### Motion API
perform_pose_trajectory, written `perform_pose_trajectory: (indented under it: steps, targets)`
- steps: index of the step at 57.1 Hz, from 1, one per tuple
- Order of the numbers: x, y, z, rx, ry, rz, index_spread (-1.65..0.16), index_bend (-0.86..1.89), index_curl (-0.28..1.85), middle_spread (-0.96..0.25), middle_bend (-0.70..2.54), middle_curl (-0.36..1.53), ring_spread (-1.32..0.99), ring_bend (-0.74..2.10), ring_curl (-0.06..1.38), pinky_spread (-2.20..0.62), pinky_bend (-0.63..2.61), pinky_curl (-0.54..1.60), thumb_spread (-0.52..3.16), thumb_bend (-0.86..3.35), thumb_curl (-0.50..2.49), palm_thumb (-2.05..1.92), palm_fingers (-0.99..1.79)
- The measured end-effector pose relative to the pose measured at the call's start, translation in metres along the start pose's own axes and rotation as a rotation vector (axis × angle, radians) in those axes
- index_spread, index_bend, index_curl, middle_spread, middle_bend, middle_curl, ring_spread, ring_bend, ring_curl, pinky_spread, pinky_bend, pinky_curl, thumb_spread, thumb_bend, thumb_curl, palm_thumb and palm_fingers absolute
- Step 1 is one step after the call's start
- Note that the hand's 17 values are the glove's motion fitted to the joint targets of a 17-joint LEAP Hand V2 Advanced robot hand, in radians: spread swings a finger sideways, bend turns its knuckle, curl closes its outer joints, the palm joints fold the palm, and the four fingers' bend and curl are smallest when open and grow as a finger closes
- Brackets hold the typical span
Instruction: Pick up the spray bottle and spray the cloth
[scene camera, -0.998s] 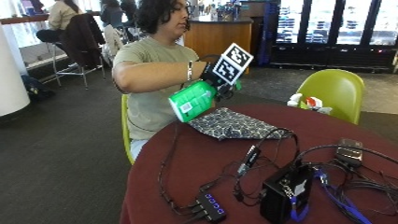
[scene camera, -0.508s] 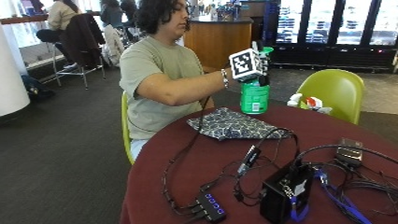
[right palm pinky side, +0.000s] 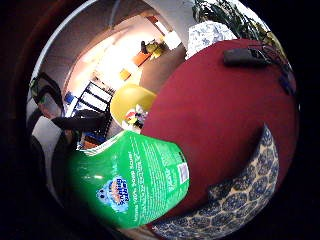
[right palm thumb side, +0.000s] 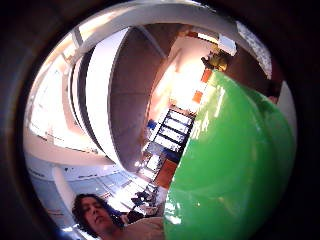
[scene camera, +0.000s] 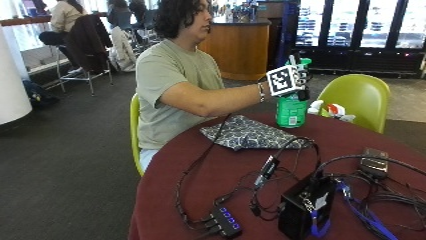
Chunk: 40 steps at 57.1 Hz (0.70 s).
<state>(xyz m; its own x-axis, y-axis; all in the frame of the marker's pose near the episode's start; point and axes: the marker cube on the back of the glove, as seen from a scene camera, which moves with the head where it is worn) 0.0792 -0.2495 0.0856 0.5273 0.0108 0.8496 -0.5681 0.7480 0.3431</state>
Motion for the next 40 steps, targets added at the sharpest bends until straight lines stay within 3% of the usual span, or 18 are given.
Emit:
perform_pose_trajectory:
  steps: [7,13,17,31,34,40]
  targets:
    - [-0.007,0.020,-0.005,-0.185,-0.077,-0.002,-0.28,0.34,0.60,-0.21,0.60,0.54,-0.22,0.63,0.48,-0.30,0.46,0.41,0.33,-0.03,0.84,0.94,1.38]
    - [0.002,-0.001,-0.002,-0.036,0.007,0.019,-0.28,0.35,0.60,-0.20,0.60,0.54,-0.22,0.62,0.48,-0.30,0.46,0.41,0.33,-0.03,0.84,0.93,1.37]
    - [0.006,0.001,-0.004,-0.086,0.071,0.024,-0.27,0.36,0.60,-0.18,0.59,0.53,-0.21,0.61,0.48,-0.29,0.44,0.41,0.35,-0.04,0.84,0.92,1.35]
    - [0.018,0.038,-0.063,-0.389,0.354,0.100,-0.30,0.21,0.53,-0.11,0.38,0.45,-0.17,0.28,0.38,0.03,0.27,0.37,0.81,-0.07,0.67,0.63,0.70]
    - [0.016,0.047,-0.073,-0.414,0.458,0.127,-0.32,0.16,0.50,-0.10,0.29,0.42,-0.15,0.21,0.36,0.10,0.26,0.36,0.86,-0.08,0.62,0.56,0.51]
    - [0.001,0.066,-0.101,-0.392,0.678,0.065,-0.35,0.11,0.43,-0.10,0.23,0.39,-0.13,0.20,0.33,0.17,0.26,0.35,0.92,-0.06,0.54,0.49,0.43]
